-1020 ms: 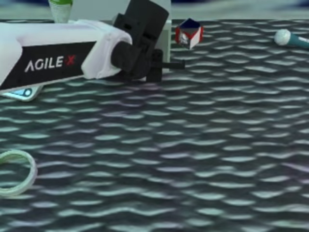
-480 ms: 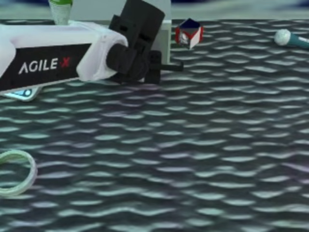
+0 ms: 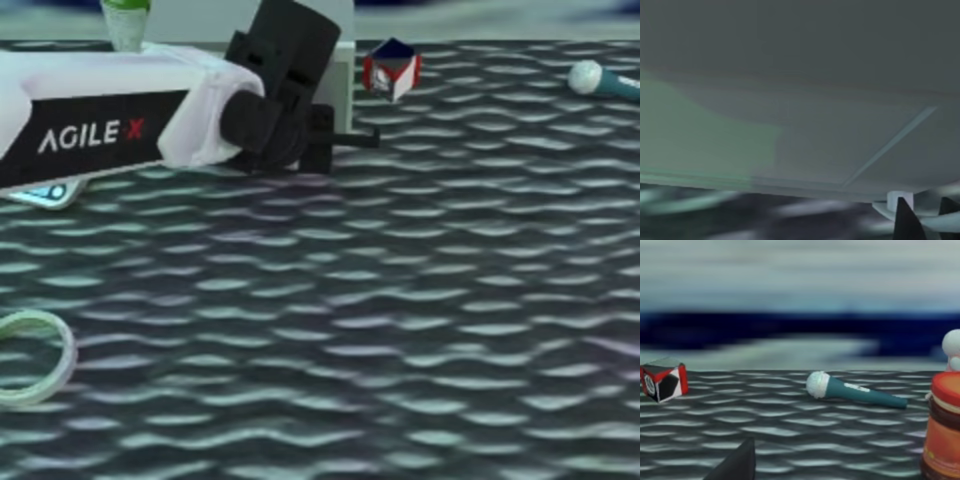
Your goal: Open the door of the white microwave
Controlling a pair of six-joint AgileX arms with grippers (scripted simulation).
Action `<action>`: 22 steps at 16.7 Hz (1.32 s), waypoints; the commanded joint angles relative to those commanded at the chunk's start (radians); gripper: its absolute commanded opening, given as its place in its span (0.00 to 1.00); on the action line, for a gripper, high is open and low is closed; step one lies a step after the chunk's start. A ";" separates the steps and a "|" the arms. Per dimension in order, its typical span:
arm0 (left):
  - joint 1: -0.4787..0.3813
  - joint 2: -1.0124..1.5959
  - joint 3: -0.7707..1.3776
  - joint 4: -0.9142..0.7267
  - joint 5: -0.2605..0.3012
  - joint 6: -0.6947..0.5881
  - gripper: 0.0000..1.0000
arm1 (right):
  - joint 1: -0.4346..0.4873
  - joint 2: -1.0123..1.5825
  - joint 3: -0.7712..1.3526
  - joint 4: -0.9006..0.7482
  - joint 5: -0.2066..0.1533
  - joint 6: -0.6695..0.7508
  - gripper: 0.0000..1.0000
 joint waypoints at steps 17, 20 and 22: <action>0.005 -0.025 -0.033 0.021 0.027 0.032 0.00 | 0.000 0.000 0.000 0.000 0.000 0.000 1.00; 0.009 -0.030 -0.045 0.025 0.033 0.042 0.00 | 0.000 0.000 0.000 0.000 0.000 0.000 1.00; 0.009 -0.030 -0.045 0.025 0.033 0.042 0.00 | 0.000 0.000 0.000 0.000 0.000 0.000 1.00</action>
